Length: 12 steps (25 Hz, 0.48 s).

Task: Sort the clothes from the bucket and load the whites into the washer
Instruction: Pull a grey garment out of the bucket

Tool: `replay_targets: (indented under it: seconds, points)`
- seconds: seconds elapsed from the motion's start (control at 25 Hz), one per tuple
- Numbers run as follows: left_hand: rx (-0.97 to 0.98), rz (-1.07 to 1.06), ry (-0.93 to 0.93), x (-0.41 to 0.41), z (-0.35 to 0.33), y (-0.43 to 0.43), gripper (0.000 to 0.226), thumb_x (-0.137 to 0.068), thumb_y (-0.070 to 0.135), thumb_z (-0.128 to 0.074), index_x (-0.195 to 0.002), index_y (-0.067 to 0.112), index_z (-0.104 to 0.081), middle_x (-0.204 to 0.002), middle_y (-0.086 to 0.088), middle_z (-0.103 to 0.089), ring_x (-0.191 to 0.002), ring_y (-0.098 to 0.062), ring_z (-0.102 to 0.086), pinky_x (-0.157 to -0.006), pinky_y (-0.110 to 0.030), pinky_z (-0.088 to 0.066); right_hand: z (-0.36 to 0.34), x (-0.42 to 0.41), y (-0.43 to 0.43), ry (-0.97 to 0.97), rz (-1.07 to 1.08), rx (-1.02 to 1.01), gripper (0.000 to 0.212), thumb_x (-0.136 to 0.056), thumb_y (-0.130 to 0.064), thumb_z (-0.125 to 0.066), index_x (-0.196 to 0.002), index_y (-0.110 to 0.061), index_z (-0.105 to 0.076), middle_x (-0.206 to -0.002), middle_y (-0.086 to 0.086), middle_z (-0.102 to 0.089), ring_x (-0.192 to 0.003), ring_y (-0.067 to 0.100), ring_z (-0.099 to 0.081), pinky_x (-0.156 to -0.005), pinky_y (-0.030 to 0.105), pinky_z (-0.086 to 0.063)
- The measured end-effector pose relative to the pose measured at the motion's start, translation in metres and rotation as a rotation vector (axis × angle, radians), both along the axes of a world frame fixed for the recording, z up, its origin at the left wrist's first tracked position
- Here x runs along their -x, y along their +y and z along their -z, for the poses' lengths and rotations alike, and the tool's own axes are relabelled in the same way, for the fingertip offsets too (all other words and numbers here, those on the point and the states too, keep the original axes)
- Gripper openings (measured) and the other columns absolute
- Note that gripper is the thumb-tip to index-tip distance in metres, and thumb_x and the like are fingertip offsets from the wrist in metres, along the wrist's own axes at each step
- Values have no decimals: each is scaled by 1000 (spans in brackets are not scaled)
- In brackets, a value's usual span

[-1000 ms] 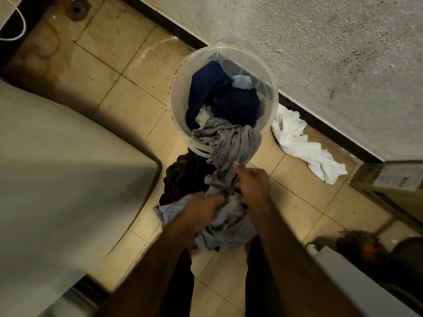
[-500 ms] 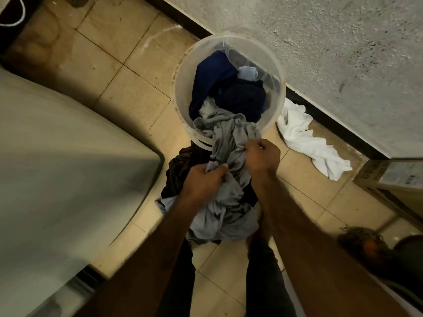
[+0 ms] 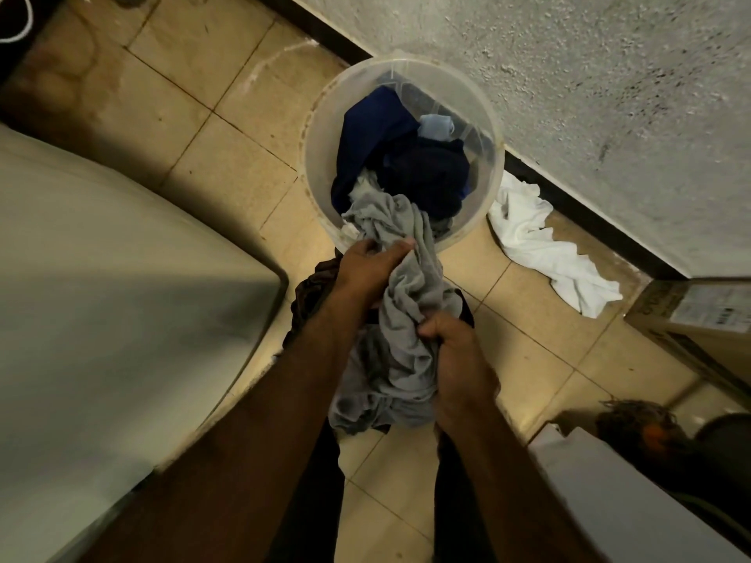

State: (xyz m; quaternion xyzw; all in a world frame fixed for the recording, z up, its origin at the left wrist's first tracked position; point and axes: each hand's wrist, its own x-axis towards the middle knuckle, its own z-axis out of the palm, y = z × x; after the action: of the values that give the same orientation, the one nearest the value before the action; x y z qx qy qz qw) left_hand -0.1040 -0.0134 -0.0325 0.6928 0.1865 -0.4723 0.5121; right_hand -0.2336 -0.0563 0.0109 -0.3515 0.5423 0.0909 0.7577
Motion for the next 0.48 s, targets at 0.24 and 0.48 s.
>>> replay_targets:
  seconds: [0.24, 0.48]
  points:
    - [-96, 57, -122, 2, -2, 6, 20, -98, 18, -57, -82, 7, -62, -87, -13, -60, -81, -24, -56, -78, -33, -53, -1, -10, -20, 33, -153, 59, 78, -83, -68, -58, -125, -3, -66, -120, 21, -72, -113, 39, -68, -101, 56, -53]
    - [-135, -45, -222, 46, -27, 26, 34, -101, 21, -55, -79, 1, -71, -70, -9, -69, -65, -15, -62, -61, -25, -55, 32, -61, -34, 199, -71, 399, 40, -85, -45, -77, -110, -19, -59, -108, 5, -68, -94, 19, -67, -82, 36, -59]
